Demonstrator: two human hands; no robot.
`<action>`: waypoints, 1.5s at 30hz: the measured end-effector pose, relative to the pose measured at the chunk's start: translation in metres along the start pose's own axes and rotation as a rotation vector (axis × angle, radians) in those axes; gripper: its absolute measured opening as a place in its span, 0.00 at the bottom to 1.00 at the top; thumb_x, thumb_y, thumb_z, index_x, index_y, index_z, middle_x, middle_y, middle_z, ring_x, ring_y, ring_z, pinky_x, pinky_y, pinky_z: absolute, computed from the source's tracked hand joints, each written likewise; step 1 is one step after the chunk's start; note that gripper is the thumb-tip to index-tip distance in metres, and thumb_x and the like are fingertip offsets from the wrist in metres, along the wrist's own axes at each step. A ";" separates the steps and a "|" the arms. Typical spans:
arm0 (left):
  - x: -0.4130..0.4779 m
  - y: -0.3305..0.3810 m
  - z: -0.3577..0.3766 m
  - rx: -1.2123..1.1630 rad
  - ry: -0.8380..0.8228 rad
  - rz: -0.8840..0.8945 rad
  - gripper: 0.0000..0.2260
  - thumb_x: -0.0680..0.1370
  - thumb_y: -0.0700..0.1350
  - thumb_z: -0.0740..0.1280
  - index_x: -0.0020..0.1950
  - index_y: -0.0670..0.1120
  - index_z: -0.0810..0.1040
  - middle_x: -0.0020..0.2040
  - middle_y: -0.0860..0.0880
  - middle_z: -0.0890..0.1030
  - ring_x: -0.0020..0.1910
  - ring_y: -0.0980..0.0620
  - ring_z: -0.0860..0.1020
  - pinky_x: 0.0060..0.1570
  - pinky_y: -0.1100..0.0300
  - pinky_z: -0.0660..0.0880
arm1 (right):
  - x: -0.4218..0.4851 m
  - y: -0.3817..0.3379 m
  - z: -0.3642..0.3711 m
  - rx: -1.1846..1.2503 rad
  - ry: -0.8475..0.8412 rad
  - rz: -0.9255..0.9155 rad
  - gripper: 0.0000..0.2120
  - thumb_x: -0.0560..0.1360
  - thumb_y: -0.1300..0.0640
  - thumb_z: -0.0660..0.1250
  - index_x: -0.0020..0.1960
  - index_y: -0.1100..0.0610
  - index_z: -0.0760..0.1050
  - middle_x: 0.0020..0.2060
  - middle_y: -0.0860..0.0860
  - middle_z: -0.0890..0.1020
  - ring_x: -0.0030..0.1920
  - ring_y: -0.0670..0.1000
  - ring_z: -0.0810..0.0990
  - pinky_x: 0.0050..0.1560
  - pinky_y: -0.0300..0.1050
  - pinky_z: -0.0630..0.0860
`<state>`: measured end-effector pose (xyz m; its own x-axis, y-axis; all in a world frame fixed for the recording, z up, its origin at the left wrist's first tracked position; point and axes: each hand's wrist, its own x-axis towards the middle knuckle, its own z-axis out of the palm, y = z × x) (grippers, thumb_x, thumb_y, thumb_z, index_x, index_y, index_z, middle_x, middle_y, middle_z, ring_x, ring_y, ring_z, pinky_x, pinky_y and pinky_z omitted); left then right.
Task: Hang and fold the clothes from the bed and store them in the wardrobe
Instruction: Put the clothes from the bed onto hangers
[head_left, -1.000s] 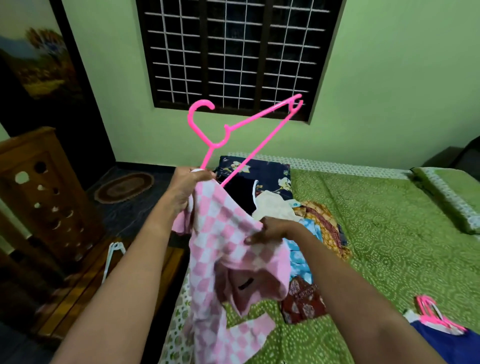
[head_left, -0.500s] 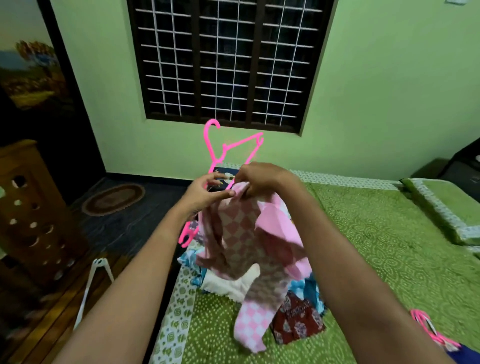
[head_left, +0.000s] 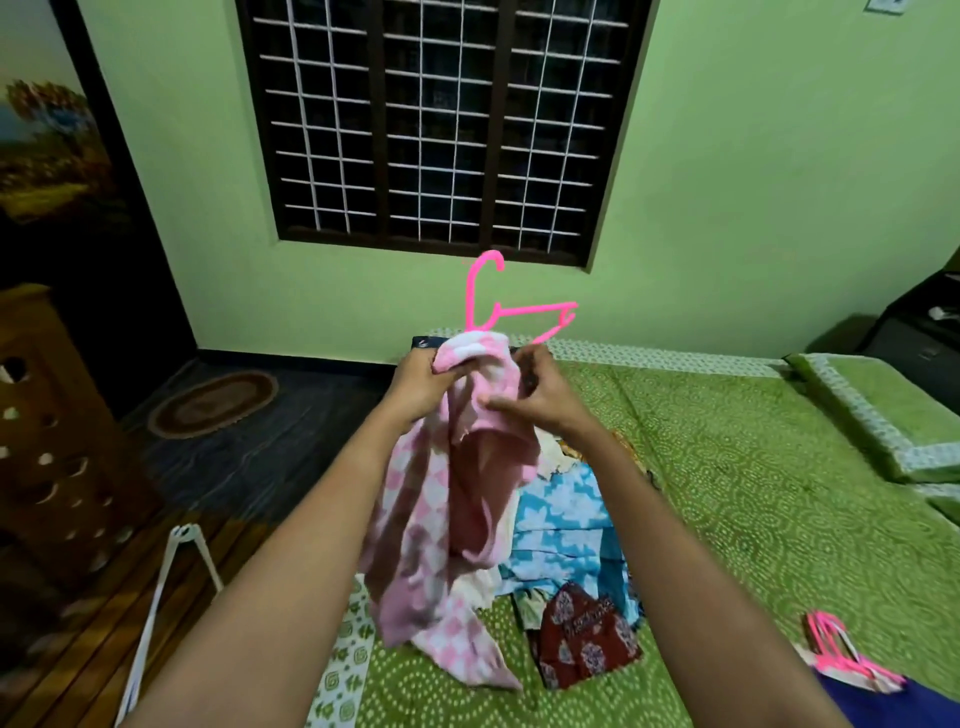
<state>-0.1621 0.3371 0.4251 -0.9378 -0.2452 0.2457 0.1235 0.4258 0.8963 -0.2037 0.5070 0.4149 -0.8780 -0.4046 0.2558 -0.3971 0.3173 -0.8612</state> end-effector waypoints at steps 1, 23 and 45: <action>0.002 -0.002 -0.003 -0.005 0.013 -0.008 0.05 0.75 0.42 0.69 0.44 0.41 0.80 0.34 0.50 0.76 0.34 0.57 0.70 0.29 0.69 0.66 | -0.004 0.010 0.000 -0.059 -0.137 0.054 0.30 0.63 0.56 0.79 0.58 0.55 0.67 0.46 0.44 0.76 0.42 0.38 0.74 0.41 0.29 0.71; -0.001 -0.004 -0.014 -0.053 -0.217 -0.042 0.07 0.70 0.38 0.73 0.47 0.40 0.80 0.34 0.55 0.80 0.32 0.66 0.72 0.35 0.72 0.69 | 0.032 -0.050 0.020 0.155 -0.102 -0.150 0.08 0.75 0.65 0.67 0.41 0.56 0.70 0.31 0.52 0.75 0.29 0.42 0.74 0.32 0.35 0.70; -0.004 0.003 -0.028 -0.538 0.211 -0.072 0.15 0.79 0.33 0.54 0.38 0.46 0.74 0.25 0.58 0.77 0.26 0.63 0.74 0.34 0.70 0.70 | -0.020 0.056 0.014 -0.506 -0.069 0.294 0.26 0.69 0.70 0.60 0.67 0.61 0.69 0.57 0.60 0.77 0.56 0.60 0.77 0.54 0.48 0.72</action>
<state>-0.1487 0.3152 0.4368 -0.8721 -0.4485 0.1955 0.2607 -0.0878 0.9614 -0.2044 0.5212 0.3553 -0.9577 -0.2876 -0.0060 -0.2329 0.7875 -0.5706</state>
